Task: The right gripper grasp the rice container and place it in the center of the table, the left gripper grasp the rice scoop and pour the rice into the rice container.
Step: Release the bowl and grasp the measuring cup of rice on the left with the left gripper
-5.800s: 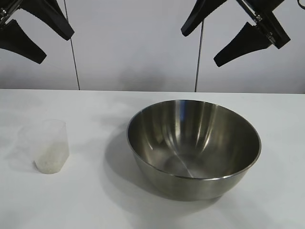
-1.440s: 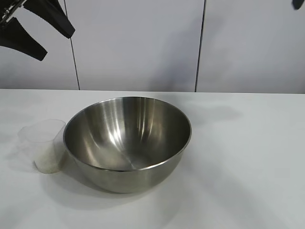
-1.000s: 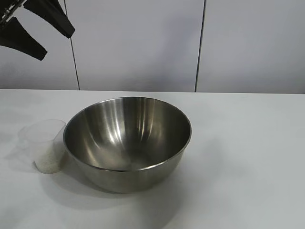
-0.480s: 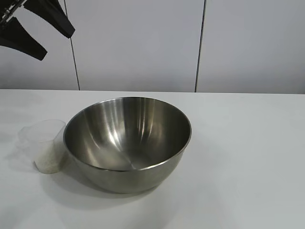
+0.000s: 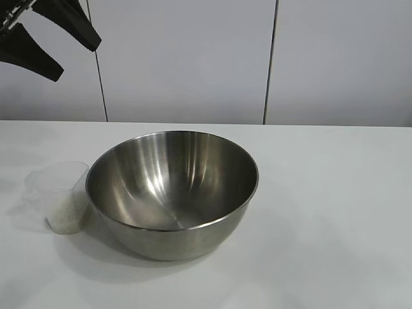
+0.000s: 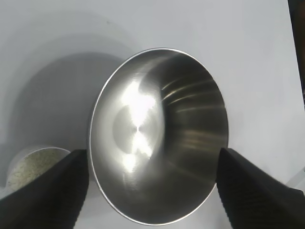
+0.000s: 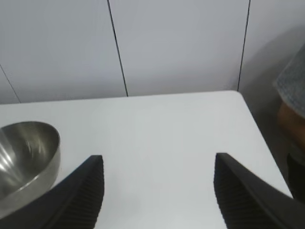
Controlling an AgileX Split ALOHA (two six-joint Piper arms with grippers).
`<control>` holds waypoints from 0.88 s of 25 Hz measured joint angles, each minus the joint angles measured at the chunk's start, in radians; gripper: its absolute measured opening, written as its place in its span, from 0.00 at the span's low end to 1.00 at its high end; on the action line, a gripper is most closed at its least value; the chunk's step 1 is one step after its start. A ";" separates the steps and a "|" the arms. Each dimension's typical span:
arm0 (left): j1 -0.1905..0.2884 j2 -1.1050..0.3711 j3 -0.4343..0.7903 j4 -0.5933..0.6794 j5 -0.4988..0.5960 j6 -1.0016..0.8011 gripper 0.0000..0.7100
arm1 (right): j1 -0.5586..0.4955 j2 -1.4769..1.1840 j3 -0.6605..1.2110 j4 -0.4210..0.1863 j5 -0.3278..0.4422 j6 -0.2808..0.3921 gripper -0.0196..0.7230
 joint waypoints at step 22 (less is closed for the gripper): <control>0.000 0.000 0.000 -0.003 -0.001 0.000 0.76 | 0.073 0.000 0.031 -0.096 0.029 0.083 0.63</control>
